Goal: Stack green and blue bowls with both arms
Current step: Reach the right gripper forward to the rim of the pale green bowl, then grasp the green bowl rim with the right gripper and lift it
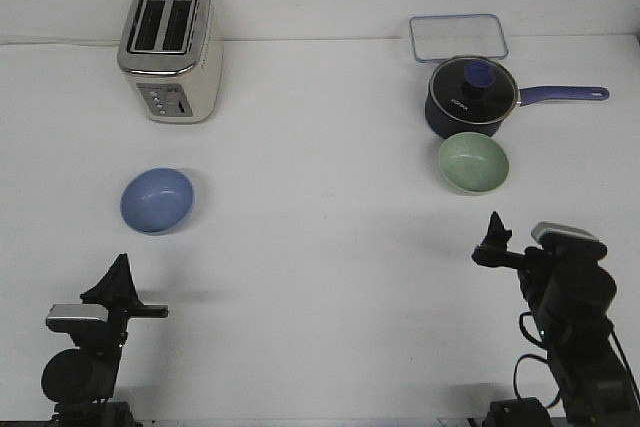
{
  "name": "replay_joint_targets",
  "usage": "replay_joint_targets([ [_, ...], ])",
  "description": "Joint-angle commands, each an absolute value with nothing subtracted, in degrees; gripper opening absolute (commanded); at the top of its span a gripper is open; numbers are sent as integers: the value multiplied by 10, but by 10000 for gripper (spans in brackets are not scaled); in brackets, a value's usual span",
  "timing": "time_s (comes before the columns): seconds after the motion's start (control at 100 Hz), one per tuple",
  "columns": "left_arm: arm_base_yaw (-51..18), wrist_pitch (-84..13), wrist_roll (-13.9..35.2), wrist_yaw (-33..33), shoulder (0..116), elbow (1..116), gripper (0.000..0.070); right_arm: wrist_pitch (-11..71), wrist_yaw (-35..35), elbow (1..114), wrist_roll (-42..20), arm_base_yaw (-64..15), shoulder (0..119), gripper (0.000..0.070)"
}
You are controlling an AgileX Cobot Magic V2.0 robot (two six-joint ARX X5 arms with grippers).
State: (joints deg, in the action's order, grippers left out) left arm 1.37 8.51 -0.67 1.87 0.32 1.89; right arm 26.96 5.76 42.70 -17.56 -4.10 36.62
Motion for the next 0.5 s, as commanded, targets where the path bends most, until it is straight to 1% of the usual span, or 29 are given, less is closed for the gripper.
replay_joint_targets([
  [0.0, 14, 91, -6, 19, 3, 8, 15, 287, 58, 470, -178, -39, 426, 660],
  [0.09, 14, 91, -6, 19, 3, 8, 15, 311, 51, 528, -178, -30, 507, 660],
  [0.19, 14, 91, -6, 19, 3, 8, 15, 324, 21, 591, -175, -8, 600, 658],
  [0.49, 14, 91, -6, 19, 3, 8, 15, 367, -15, 760, -132, 61, 856, 654],
])
